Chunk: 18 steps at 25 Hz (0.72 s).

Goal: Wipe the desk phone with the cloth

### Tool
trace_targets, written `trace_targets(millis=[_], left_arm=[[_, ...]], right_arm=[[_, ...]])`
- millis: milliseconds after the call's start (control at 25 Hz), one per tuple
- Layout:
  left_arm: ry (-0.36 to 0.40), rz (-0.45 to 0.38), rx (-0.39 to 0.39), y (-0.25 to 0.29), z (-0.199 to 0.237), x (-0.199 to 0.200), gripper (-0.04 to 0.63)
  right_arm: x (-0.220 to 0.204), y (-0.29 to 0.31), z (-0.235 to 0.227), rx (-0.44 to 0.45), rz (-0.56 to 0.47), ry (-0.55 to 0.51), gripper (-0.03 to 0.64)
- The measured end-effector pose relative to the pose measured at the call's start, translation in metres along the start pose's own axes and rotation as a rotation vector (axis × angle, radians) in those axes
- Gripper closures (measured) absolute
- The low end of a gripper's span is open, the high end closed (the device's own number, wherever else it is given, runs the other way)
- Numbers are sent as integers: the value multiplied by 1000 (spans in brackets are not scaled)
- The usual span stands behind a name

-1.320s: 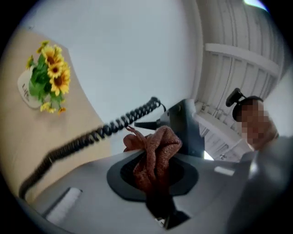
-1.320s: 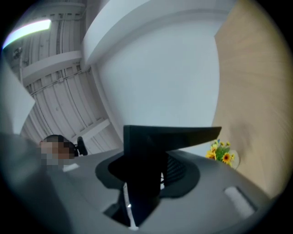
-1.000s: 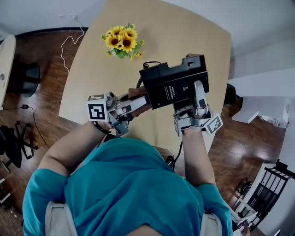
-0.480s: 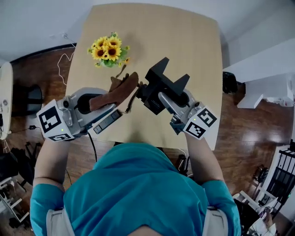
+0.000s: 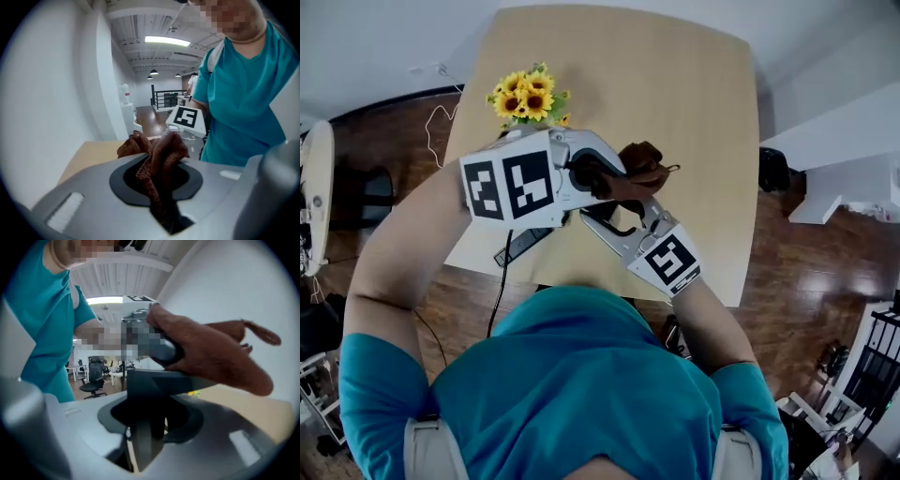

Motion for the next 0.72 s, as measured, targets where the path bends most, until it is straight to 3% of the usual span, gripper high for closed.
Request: trace_targets(millis=[80,160,320,400,560,720], left_arm=[[-53,8,78,8,21,-4,529],[-126,-28,170,6,44,-9,529],[-343,-268,286,-41,62,-20,529],[-425,-332,333,-65,52,-41,529],[-611,-380,400,-90,14,-101,529],[-793,-448,421,-95,-28,-147,529]], right_arm=[[-4,2,6,17,-8,29,459],[-16,2,3,31,-28,133,458],[-66,-2,-38,64,-84,539,457],[-102,-3,-59,73,-64,687,458],[-158,-1,-91,99,-10,861,457],[-187,11,-103,221,9,996,457]])
Point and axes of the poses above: the fingertips, and each gripper's own axes: y forward along the fingers, z to its left, x out of its top, the point moved 1 cm from there along -y, backward along the fingers, and after that the axes turned 8 degrees about -y, right-handed, at the moved point
